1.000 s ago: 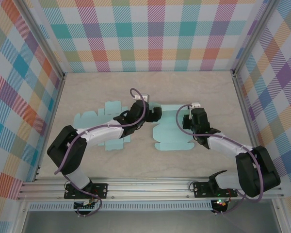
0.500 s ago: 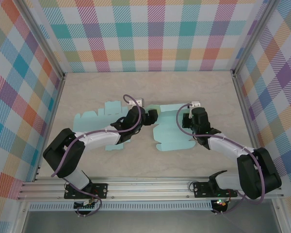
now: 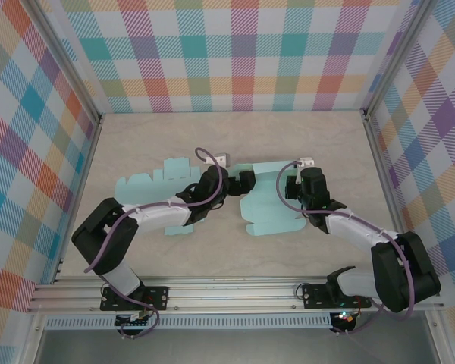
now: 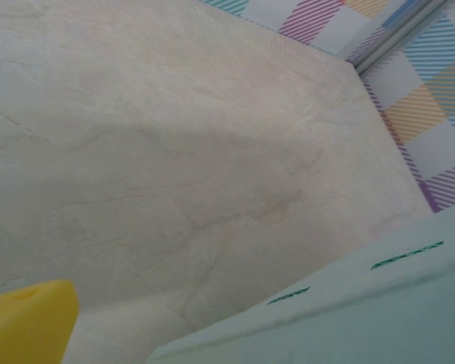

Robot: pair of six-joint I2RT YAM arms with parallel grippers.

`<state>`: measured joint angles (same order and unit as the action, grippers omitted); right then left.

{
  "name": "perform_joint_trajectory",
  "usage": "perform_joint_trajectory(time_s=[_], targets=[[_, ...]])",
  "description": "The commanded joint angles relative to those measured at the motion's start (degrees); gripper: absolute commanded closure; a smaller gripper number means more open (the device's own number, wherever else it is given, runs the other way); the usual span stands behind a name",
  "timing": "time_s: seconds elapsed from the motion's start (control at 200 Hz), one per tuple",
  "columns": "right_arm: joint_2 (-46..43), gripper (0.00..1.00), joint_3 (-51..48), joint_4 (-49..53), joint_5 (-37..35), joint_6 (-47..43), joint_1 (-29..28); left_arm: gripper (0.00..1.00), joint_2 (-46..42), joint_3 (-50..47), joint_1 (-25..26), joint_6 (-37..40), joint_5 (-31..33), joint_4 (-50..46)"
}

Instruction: Fold the paper box

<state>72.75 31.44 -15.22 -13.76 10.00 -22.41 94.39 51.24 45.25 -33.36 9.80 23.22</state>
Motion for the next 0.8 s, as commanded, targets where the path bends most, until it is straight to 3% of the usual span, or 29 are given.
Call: perform_joint_trajectory(time_s=[0.0, 0.17, 0.435, 0.61, 0.795], targets=[[-0.6, 1.0, -0.48, -2.45, 1.89, -0.24, -0.44, 0.0, 1.41, 0.67, 1.25, -1.96, -3.65, 5.52], [-1.16, 1.0, -0.85, -2.53, 1.54, 0.11, -0.44, 0.0, -1.05, -1.67, 1.15, -2.81, 0.45, 2.55], [-0.09, 1.0, -0.41, -2.47, 1.19, 0.41, -0.44, 0.0, -12.99, -10.64, 1.24, -3.81, 6.14, -6.08], [-0.03, 1.0, -0.35, -2.47, 0.97, 0.46, -0.44, 0.01, -17.98, -15.85, 1.92, -6.7, 3.22, -6.41], [-0.08, 1.0, -0.35, -2.44, 0.9, 0.46, -0.44, 0.13, -14.9, -17.16, 5.94, -8.5, -0.49, -0.74]])
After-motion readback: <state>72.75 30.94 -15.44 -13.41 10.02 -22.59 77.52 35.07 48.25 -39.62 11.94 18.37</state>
